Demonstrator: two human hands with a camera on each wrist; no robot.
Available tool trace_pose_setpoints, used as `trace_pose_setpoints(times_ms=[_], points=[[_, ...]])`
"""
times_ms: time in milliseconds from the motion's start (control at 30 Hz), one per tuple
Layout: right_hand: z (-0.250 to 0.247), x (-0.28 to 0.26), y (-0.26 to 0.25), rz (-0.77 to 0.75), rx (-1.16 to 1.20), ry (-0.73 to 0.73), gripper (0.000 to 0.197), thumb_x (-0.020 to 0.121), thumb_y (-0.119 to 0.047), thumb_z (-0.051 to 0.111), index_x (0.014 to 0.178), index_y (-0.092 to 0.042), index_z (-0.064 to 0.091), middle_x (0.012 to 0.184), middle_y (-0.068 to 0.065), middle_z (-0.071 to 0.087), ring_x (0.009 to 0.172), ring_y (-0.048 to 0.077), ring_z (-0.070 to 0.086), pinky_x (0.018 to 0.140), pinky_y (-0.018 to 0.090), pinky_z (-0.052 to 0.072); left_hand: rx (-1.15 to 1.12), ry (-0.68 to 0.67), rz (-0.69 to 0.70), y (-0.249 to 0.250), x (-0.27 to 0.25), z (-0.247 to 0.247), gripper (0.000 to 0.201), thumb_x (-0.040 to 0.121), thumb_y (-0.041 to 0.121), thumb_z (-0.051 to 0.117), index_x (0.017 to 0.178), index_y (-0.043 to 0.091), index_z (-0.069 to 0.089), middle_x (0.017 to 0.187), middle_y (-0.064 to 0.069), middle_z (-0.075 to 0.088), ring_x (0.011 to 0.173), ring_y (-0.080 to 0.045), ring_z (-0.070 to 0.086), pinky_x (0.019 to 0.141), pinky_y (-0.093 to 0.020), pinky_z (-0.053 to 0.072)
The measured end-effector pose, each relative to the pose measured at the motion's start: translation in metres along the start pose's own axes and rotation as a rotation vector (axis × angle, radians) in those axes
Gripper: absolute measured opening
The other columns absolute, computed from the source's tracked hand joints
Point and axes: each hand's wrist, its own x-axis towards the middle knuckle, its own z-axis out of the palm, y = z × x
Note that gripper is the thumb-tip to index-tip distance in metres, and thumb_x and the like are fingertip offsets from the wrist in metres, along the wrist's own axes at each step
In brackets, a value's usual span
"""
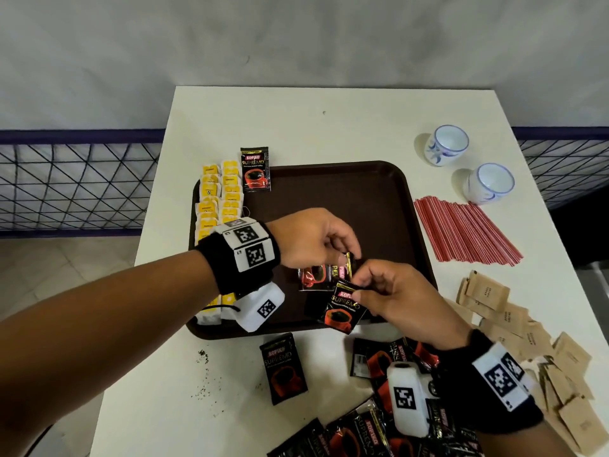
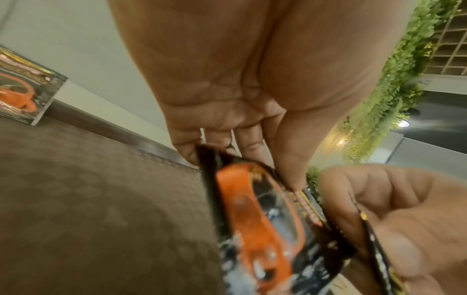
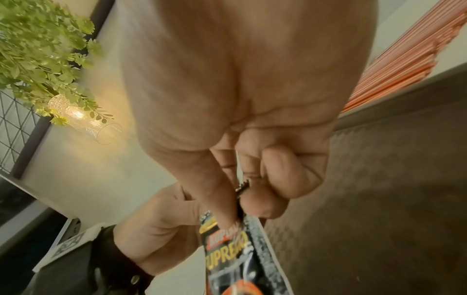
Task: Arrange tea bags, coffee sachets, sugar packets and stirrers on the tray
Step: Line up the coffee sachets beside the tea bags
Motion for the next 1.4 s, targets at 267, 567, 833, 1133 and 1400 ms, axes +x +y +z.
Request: trace_pose_setpoints(times_ms=[267,567,833,1133,1400], points=[[-0.002,-0.006,0.015,0.024,0.056,0.005,0.012,0.089,-0.004,0.070,0.086,-0.016,0.069,0.076,-0.005,0.067,0.069,0.001,0.061,0.067,0.020,0.048,0.035,0.335,-0.235,-0.036,-0.012,-0.089,0.024,0.082,0.001,0.072,0.098,0.019,0.071,0.089,-0.002,0.068,0.066,-0.002,0.063,0.058,-0.020,0.052],[0.000,-0.009,0.022,0.059,-0.007,-0.010,0.014,0.089,-0.009,0.071,0.083,-0.022,0.070,0.080,-0.002,0.070,0.075,0.007,0.066,0.073,0.022,0.050,0.050,0.555,-0.480,-0.058,-0.005,-0.138,0.020,0.082,0.004,0.065,0.078,0.022,0.074,0.085,-0.007,0.074,0.067,-0.023,0.070,0.078,-0.037,0.060],[0.001,-0.010,0.029,0.085,-0.027,-0.041,0.016,0.090,-0.013,0.070,0.085,-0.027,0.069,0.083,-0.003,0.071,0.079,0.010,0.067,0.076,0.030,0.054,0.230,0.525,-0.495,-0.072,0.003,-0.149,0.016,0.078,0.010,0.076,0.088,0.023,0.078,0.079,0.006,0.070,0.076,-0.012,0.063,0.074,-0.025,0.049],[0.004,-0.012,0.030,0.121,-0.002,-0.041,0.020,0.089,-0.010,0.070,0.085,-0.030,0.069,0.085,0.000,0.072,0.078,0.015,0.069,0.077,0.045,0.059,0.336,0.526,-0.514,-0.080,0.005,-0.154,0.020,0.083,0.007,0.071,0.095,0.021,0.078,0.092,0.004,0.071,0.091,-0.008,0.059,0.078,-0.022,0.043],[0.006,-0.012,0.030,0.116,0.009,-0.055,0.019,0.091,-0.009,0.069,0.087,-0.028,0.070,0.086,0.002,0.073,0.079,0.017,0.070,0.075,0.043,0.058,0.402,0.548,-0.508,-0.084,0.006,-0.151,0.020,0.086,0.006,0.068,0.099,0.017,0.078,0.099,-0.001,0.072,0.087,-0.008,0.056,0.073,-0.022,0.042]])
